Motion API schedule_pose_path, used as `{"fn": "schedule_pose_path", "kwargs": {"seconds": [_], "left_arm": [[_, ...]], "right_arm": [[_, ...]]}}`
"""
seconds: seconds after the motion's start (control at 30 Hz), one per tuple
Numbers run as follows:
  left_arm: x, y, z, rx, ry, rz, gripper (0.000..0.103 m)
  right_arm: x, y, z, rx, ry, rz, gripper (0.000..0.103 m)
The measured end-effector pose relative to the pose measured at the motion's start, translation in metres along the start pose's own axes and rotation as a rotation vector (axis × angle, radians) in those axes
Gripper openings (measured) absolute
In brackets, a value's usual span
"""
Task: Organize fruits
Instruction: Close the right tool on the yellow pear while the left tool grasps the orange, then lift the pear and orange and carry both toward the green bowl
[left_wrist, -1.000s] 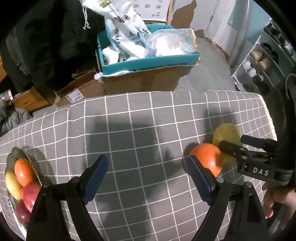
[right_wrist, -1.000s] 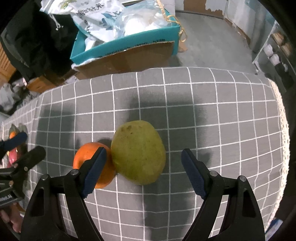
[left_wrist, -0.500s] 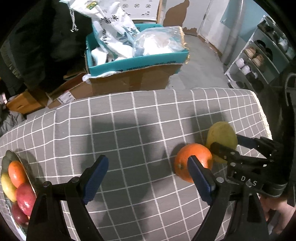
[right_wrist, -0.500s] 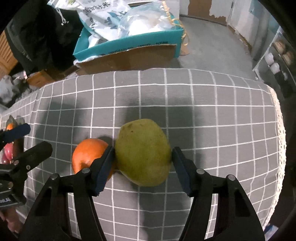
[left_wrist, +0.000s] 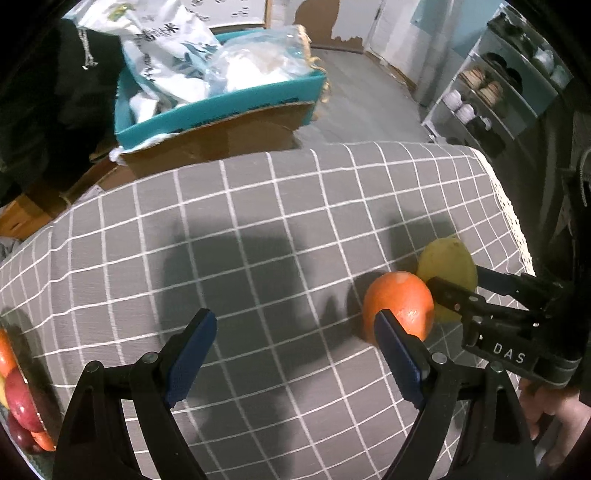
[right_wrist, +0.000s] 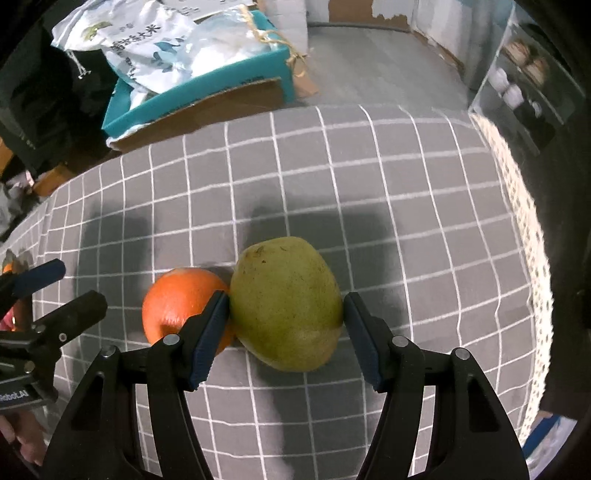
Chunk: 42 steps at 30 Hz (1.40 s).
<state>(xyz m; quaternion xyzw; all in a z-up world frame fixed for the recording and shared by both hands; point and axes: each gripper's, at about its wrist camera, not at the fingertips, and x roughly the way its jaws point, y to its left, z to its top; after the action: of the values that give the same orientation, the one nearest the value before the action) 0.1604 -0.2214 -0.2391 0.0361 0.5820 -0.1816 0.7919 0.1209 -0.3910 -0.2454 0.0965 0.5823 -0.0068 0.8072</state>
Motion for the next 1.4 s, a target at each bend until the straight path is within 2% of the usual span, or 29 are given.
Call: {"fn": "schedule_pose_path", "kwargs": {"seconds": [0.23, 0.5, 0.67, 0.9, 1.0, 1.07, 1.1, 1.23, 1.4], "left_arm": [[0.005, -0.009, -0.001, -0.001, 0.007, 0.007, 0.088], [0.005, -0.022, 0.0, 0.004, -0.002, -0.023, 0.088], [0.018, -0.039, -0.003, 0.046, 0.025, -0.024, 0.088], [0.039, -0.04, -0.007, 0.006, 0.073, -0.06, 0.088], [0.041, -0.043, -0.008, 0.02, 0.067, -0.045, 0.079], [0.044, -0.045, -0.009, 0.024, 0.079, -0.051, 0.067], [0.045, -0.045, -0.009, 0.029, 0.082, -0.035, 0.065], [0.043, -0.044, -0.012, 0.037, 0.073, -0.04, 0.065], [0.037, -0.044, -0.02, 0.056, 0.05, 0.007, 0.064]], "right_arm": [[-0.002, -0.006, -0.002, 0.01, -0.013, 0.028, 0.064], [-0.016, -0.032, -0.004, 0.066, -0.043, -0.013, 0.064], [-0.024, -0.043, -0.009, 0.091, -0.053, -0.022, 0.064], [-0.024, -0.049, -0.015, 0.114, -0.046, -0.017, 0.064], [-0.023, -0.048, -0.016, 0.109, -0.044, -0.019, 0.064], [-0.023, -0.046, -0.017, 0.103, -0.043, -0.022, 0.064], [-0.022, -0.045, -0.017, 0.097, -0.042, -0.024, 0.064], [-0.021, -0.039, -0.018, 0.076, -0.04, -0.034, 0.064], [-0.024, -0.031, -0.019, 0.038, -0.048, -0.059, 0.064]]}}
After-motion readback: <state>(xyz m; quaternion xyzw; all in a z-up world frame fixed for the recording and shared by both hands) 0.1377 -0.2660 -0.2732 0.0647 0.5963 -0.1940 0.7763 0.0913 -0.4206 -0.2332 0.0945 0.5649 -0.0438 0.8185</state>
